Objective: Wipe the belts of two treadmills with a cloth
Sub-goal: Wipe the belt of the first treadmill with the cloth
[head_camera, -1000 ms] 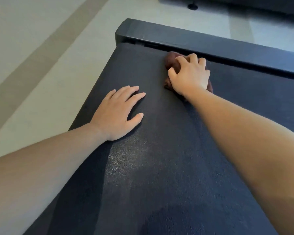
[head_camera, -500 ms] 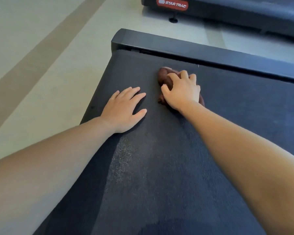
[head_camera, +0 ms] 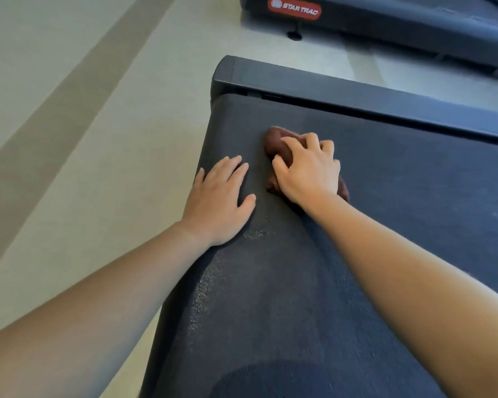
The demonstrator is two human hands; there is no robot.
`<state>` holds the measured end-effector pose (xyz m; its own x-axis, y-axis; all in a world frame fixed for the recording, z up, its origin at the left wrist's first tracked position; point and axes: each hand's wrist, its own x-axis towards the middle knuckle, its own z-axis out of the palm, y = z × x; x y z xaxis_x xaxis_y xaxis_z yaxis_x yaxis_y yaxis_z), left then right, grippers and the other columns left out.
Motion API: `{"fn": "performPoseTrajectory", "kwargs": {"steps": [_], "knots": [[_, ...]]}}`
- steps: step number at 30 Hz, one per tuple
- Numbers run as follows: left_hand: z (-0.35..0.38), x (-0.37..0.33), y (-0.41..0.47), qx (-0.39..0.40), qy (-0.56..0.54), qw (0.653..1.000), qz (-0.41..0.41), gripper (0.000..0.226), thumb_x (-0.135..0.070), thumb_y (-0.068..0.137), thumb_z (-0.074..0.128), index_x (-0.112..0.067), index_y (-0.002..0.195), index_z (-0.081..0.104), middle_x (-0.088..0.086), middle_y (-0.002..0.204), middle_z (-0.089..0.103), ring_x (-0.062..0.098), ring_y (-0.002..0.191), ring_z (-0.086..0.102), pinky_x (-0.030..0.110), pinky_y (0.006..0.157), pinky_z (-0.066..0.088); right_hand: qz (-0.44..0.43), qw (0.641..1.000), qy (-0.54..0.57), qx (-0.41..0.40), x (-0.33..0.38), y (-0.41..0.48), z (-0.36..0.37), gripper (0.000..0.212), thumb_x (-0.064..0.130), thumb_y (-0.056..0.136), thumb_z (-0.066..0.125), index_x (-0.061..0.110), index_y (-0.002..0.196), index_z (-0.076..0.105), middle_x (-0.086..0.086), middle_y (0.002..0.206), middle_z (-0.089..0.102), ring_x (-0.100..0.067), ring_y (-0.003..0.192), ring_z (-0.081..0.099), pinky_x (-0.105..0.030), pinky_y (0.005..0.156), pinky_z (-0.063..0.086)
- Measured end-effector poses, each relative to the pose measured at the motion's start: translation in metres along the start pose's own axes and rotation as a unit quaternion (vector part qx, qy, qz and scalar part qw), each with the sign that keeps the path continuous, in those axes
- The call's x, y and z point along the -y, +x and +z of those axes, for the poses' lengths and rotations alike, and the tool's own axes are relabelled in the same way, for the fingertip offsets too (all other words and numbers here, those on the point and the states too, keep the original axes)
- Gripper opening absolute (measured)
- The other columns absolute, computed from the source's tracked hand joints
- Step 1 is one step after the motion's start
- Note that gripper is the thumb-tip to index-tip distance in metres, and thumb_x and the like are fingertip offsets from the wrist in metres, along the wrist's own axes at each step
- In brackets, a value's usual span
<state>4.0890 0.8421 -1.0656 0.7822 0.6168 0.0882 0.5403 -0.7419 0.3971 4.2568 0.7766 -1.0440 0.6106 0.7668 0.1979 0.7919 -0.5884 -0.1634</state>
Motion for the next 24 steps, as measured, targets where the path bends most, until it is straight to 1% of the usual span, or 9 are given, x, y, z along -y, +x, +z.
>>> {"fn": "performPoseTrajectory", "kwargs": {"steps": [6,11,14,17,19,21,24], "knots": [[0.004,0.001,0.001,-0.018,-0.006,1.0,0.005,0.061,-0.046,0.091,0.036,-0.024,0.147,0.023,-0.008,0.156,0.016,0.011,0.144,0.007,0.043,0.116,0.01,0.014,1.0,0.011,-0.008,0.017,0.088,0.021,0.046,0.048,0.087,0.037,0.03,0.127,0.051,-0.007,0.133,0.044,-0.033,0.119,0.034,-0.05,0.091,0.035],[0.003,0.001,0.0,-0.016,-0.014,1.0,0.004,0.062,-0.046,0.091,0.035,-0.025,0.147,0.021,-0.009,0.156,0.014,0.011,0.144,0.006,0.043,0.116,0.008,0.019,1.0,0.006,-0.001,0.021,0.113,0.024,0.048,0.049,0.086,0.036,0.03,0.129,0.05,-0.007,0.133,0.044,-0.033,0.12,0.034,-0.05,0.092,0.035],[0.0,0.0,0.0,-0.009,-0.022,1.0,-0.001,0.061,-0.046,0.092,0.037,-0.024,0.147,0.022,-0.009,0.157,0.014,0.01,0.144,0.005,0.043,0.117,0.008,-0.003,1.0,-0.002,0.019,0.018,0.1,0.016,0.047,0.049,0.089,0.038,0.03,0.131,0.048,-0.007,0.135,0.042,-0.033,0.121,0.033,-0.049,0.092,0.036],[-0.004,-0.001,-0.002,0.0,-0.05,0.999,-0.002,0.06,-0.044,0.093,0.04,-0.024,0.147,0.024,-0.009,0.157,0.015,0.01,0.144,0.006,0.043,0.117,0.008,-0.019,0.999,0.0,0.031,0.016,0.066,0.006,0.045,0.047,0.089,0.039,0.03,0.129,0.049,-0.006,0.133,0.043,-0.032,0.119,0.033,-0.047,0.088,0.038],[-0.007,0.005,-0.005,-0.007,-0.074,0.997,0.003,0.059,-0.042,0.093,0.043,-0.021,0.146,0.027,-0.006,0.156,0.018,0.013,0.144,0.01,0.041,0.117,0.012,-0.028,0.999,0.008,0.022,0.02,0.035,0.002,0.043,0.048,0.088,0.04,0.031,0.127,0.05,-0.005,0.132,0.044,-0.032,0.118,0.034,-0.046,0.088,0.038],[-0.012,0.02,-0.01,-0.012,-0.077,0.997,0.007,0.06,-0.042,0.093,0.043,-0.018,0.146,0.027,-0.003,0.156,0.02,0.015,0.143,0.014,0.036,0.116,0.016,-0.049,0.999,0.021,0.006,0.027,0.002,0.001,0.044,0.05,0.086,0.039,0.033,0.124,0.052,-0.002,0.131,0.045,-0.031,0.117,0.034,-0.046,0.087,0.037],[-0.016,0.05,-0.022,0.004,-0.09,0.996,-0.02,0.06,-0.046,0.094,0.038,-0.023,0.147,0.024,-0.005,0.156,0.019,0.013,0.142,0.016,0.03,0.114,0.016,-0.067,0.997,0.035,-0.017,0.039,-0.024,0.002,0.046,0.052,0.083,0.038,0.035,0.122,0.054,0.001,0.129,0.046,-0.029,0.117,0.035,-0.046,0.088,0.036]]}}
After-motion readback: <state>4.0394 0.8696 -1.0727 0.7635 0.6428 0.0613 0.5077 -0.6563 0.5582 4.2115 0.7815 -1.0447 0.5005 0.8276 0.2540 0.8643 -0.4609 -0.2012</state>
